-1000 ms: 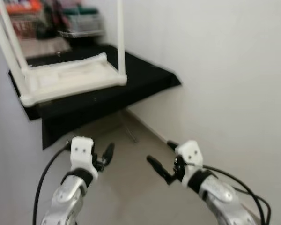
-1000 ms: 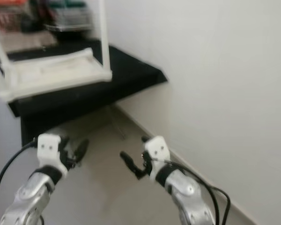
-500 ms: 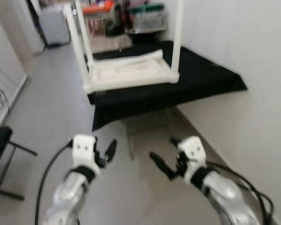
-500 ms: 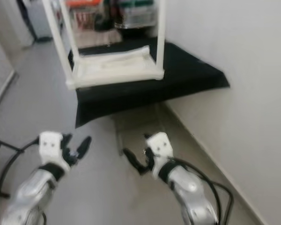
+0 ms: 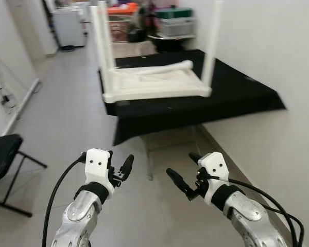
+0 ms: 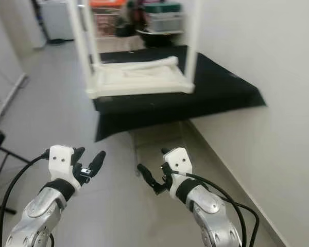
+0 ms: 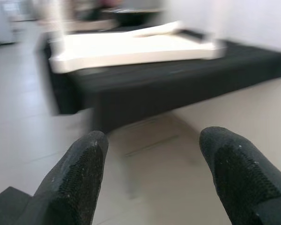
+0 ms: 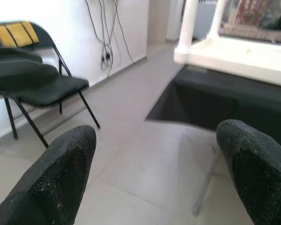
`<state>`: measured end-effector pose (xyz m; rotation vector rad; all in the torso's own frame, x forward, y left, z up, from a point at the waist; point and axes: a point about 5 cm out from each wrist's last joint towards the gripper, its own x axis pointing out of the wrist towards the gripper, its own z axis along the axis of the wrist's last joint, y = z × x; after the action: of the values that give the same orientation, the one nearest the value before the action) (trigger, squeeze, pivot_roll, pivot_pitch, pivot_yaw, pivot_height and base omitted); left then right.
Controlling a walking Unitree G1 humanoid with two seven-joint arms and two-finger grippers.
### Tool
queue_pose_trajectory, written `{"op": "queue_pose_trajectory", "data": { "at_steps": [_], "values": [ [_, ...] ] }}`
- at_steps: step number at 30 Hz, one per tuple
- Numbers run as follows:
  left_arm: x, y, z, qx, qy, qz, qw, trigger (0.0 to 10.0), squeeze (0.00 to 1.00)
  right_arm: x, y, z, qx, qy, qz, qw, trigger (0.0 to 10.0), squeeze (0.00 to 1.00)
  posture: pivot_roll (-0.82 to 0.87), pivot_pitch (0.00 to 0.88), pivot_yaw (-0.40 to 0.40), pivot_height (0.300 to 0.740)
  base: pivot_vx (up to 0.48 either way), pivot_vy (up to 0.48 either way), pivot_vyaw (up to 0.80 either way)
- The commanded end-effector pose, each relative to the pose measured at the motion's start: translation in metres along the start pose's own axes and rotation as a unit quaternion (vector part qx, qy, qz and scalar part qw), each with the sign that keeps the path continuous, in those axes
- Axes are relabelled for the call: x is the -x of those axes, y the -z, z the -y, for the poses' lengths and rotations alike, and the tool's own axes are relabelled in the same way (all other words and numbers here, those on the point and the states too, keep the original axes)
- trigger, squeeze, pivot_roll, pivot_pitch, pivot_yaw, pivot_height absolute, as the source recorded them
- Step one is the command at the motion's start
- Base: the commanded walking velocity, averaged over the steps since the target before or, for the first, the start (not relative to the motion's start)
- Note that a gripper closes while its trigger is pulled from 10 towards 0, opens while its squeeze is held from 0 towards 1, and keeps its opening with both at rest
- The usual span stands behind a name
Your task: Building children table
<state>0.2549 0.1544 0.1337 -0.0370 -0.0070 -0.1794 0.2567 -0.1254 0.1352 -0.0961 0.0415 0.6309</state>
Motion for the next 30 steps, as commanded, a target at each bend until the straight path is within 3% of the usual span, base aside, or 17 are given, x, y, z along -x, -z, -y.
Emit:
{"op": "queue_pose_trajectory", "data": {
  "at_steps": [1,5,20,30],
  "values": [
    [-0.003,-0.002,0.006,-0.003,0.015,0.002,1.0,10.0,0.0,0.006,0.006,0.007,0.003,0.015,-0.019,1.0,10.0,0.0,-0.12,0.0,-0.023,0.74,0.394,0.0,0.0],
    [-0.003,-0.002,0.006,-0.004,0.018,0.002,1.0,10.0,0.0,0.006,0.004,0.006,0.002,0.013,-0.008,1.0,10.0,0.0,-0.12,0.0,-0.02,0.74,0.396,0.0,0.8],
    [-0.005,-0.003,0.007,-0.006,0.024,0.004,1.0,10.0,0.0,0.006,0.003,0.006,-0.005,0.01,-0.004,1.0,10.0,0.0,-0.12,0.0,-0.022,0.74,0.395,0.0,0.0],
    [-0.009,-0.006,0.006,-0.013,0.028,0.009,0.999,10.0,0.0,0.003,-0.007,-0.003,0.011,-0.069,0.019,0.997,10.0,0.0,-0.1,0.0,-0.013,0.74,0.39,0.0,0.0]
  ]
}}
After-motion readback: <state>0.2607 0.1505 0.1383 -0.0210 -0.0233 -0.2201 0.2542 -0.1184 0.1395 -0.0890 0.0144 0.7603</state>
